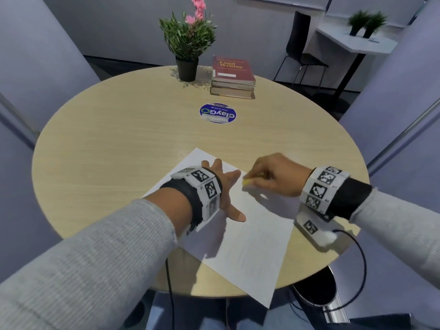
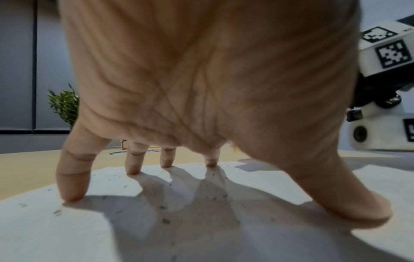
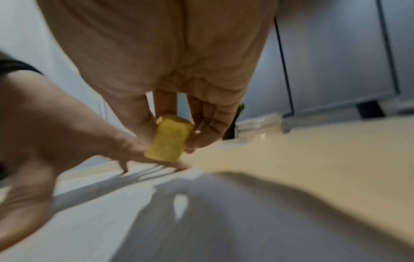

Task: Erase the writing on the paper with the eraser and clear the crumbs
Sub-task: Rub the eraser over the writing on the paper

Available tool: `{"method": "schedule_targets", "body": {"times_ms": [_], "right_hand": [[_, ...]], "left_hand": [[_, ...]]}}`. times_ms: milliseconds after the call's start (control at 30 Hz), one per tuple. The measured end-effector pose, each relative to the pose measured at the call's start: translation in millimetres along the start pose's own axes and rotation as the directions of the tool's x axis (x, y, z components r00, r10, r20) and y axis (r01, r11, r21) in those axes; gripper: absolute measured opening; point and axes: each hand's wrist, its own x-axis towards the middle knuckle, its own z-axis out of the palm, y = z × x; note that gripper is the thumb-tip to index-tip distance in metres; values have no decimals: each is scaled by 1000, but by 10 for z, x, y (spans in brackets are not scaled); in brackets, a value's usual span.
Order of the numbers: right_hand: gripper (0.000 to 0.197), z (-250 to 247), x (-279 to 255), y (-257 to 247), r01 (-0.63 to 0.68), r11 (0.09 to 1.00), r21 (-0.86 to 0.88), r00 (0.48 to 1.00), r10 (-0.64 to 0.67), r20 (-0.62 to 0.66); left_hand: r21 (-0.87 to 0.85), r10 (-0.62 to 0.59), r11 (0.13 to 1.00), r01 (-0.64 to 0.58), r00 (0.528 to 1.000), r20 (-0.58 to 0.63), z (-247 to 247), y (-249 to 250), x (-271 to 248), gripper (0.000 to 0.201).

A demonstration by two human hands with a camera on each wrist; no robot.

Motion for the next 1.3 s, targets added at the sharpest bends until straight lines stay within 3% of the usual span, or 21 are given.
{"method": "schedule_targets", "body": {"times_ms": [67,133,233,433,667,767,900,1067,1200,1300], "right_hand": [[21,-189,-40,62,-82,986,147,981,106,-162],[22,-359,-142,101,-122,955,269,943,196,-269],[24,-449,-341,144,-175,926,335,910,282,-303],[17,-157,-489,41,-205,875,439,957,273,-97],[21,206,-259,-377,-158,830,535,986,105,127],[21,310,-164,-460,-174,839,516,984,124,131],[34,278,-160,-361,-223,897,381,974,223,46],[28,110,-149,-177,-195,981,-17,981,194,-18],[24,42,-121,-153,-165,986,-31,985,163,-53],[23,109,-86,-263,-62,997,-56,998,62,3]], "left_hand": [[35,67,997,-67,998,2,-58,-85,-3,126],[104,151,984,-147,988,-31,-155,-183,-55,144],[-56,79,995,-87,989,-129,-318,-423,-231,127],[27,-14,1000,15,999,-31,-152,-866,-681,109],[-20,116,993,-115,991,69,267,-814,-815,117],[29,98,995,-101,991,91,291,-674,-703,112],[35,54,998,-54,999,3,285,-492,-613,107],[57,-33,998,41,991,-126,316,-150,-523,107],[-18,-43,999,42,995,-95,192,-227,-477,105],[-29,30,999,-31,999,-20,32,-332,-484,108]]}}
